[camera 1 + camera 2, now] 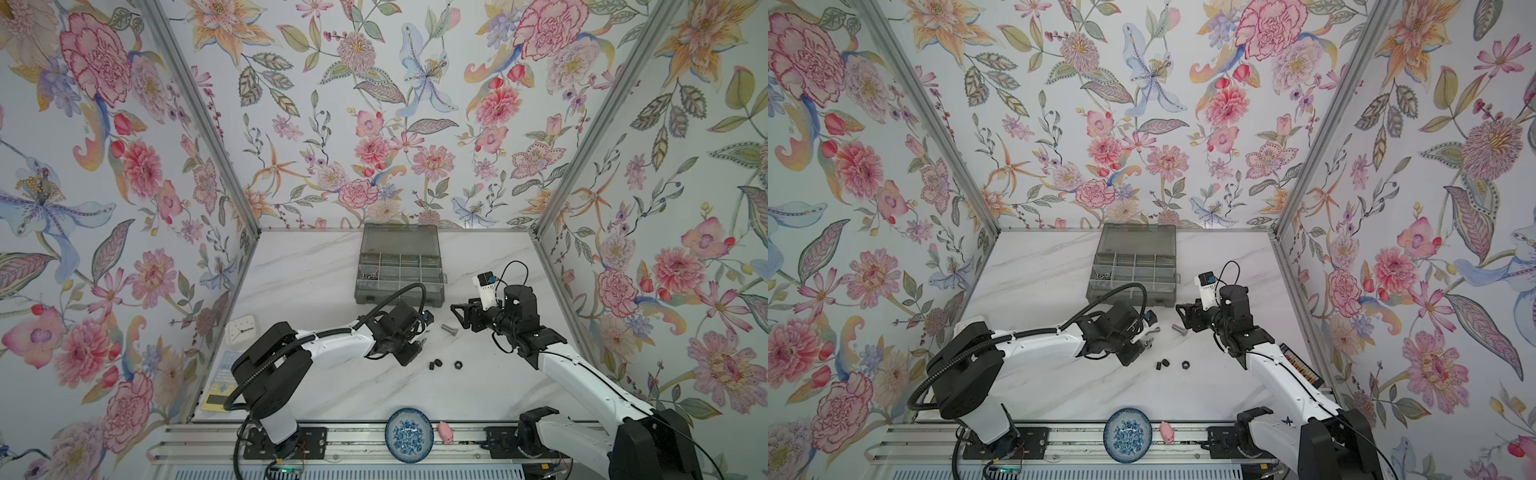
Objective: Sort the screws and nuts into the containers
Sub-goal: 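Lift the wing nut with the left gripper and carry it over the box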
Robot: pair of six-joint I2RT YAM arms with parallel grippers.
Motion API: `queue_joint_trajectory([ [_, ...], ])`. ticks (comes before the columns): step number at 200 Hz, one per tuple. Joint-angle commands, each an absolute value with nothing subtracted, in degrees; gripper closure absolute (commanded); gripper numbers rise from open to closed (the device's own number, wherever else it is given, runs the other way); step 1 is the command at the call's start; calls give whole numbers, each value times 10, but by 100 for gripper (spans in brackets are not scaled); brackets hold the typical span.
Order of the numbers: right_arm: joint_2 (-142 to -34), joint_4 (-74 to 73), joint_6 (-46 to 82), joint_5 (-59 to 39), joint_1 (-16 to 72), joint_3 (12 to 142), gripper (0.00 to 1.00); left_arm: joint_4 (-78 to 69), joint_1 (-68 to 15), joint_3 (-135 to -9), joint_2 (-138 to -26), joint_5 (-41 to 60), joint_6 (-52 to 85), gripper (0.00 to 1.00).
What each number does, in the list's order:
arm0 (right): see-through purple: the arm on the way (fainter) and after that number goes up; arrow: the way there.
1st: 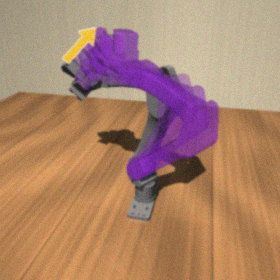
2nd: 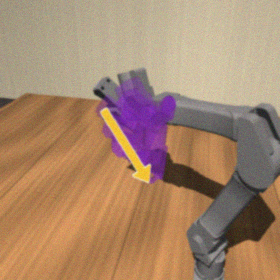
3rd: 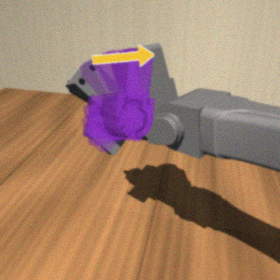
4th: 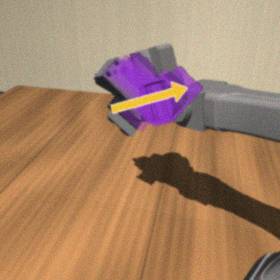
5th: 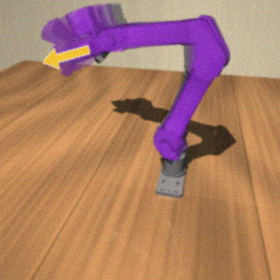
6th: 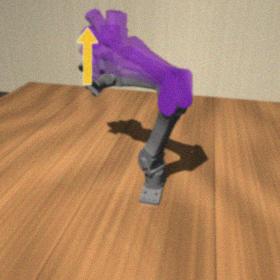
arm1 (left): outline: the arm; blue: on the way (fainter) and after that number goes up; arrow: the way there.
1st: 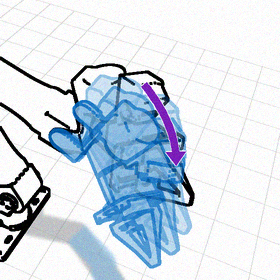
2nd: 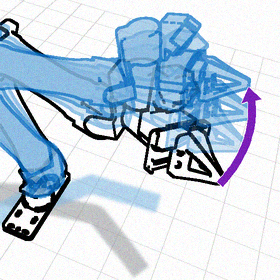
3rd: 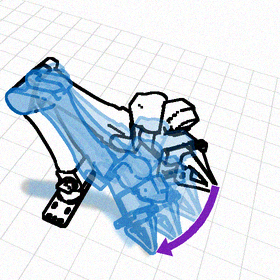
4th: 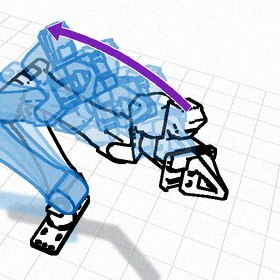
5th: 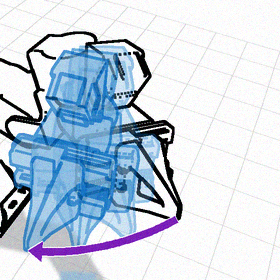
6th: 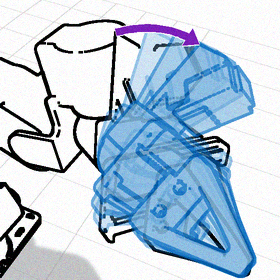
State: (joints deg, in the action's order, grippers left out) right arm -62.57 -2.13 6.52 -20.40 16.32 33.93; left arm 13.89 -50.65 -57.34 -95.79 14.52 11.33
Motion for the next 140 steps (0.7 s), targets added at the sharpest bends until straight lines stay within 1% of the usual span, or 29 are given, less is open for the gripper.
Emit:
queue_joint_trajectory([
  [1,-620,-42,78,-219,158,332,27,138,-452,-574,-915,120,129,100],
  [19,-624,-44,82,-219,157,331,27,125,-400,-586,-901,105,142,100],
  [38,-629,-49,86,-220,156,330,27,114,-347,-614,-910,90,158,100],
  [78,-634,-53,93,-223,156,334,27,84,-260,-695,-994,92,177,100],
  [112,-630,-54,100,-224,156,330,27,105,-235,-768,-1073,110,161,100],
  [140,-626,-57,104,-220,156,324,27,115,-226,-800,-1112,116,152,100],
])
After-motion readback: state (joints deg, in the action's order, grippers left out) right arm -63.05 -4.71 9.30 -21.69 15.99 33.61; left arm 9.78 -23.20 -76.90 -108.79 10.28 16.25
